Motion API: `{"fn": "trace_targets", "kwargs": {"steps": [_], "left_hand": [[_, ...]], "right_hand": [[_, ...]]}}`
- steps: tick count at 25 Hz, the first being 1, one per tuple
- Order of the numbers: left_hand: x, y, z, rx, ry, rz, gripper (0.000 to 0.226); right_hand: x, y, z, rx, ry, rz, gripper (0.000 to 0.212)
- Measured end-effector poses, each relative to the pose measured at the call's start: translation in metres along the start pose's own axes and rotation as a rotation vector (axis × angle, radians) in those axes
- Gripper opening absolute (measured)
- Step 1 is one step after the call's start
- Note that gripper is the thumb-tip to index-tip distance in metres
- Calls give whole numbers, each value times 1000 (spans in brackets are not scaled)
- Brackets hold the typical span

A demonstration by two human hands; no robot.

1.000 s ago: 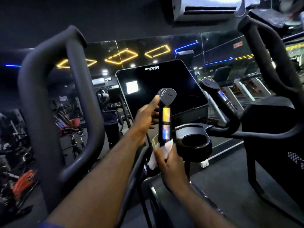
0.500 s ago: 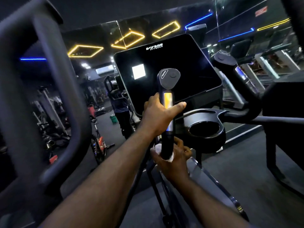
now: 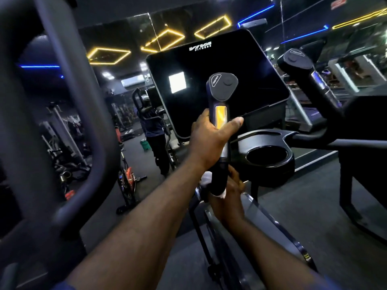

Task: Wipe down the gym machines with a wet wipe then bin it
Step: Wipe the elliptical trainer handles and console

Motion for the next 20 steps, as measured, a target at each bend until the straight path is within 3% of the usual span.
{"fn": "trace_targets", "kwargs": {"steps": [3, 6, 8, 11, 12, 13, 16, 18, 20], "left_hand": [[-1, 2, -2, -13, -16, -41, 35], [2, 0, -2, -6, -2, -103, 34], [2, -1, -3, -6, 11, -136, 36], [2, -7, -5, 51, 31, -224, 39], [2, -10, -5, 85, 41, -257, 42], [2, -12, -6, 112, 50, -283, 44], [3, -14, -5, 137, 59, -284, 43], [2, -15, -4, 147, 49, -293, 40], [4, -17, -2, 155, 52, -310, 39]], "right_hand": [[11, 13, -12, 111, -35, 136, 31], [16, 40, -28, 271, -63, 246, 33], [20, 83, -13, 147, -40, 177, 38], [43, 165, 45, -255, 64, -224, 28], [52, 179, 68, -305, 119, -334, 20], [53, 178, 94, -216, 145, -430, 13], [-5, 118, 129, 512, -83, -875, 13], [-23, 102, 126, 744, -191, -1052, 20], [-18, 81, 117, 956, -185, -1159, 31]]}}
Point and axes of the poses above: each hand's wrist, its own z-axis towards the middle knuckle, its own y-axis out of the back of the hand, x = y × z, the point moved 10 cm from there along z, towards the middle knuckle, and after that the axes turned 1 degree about z, right-handed, at the moved point
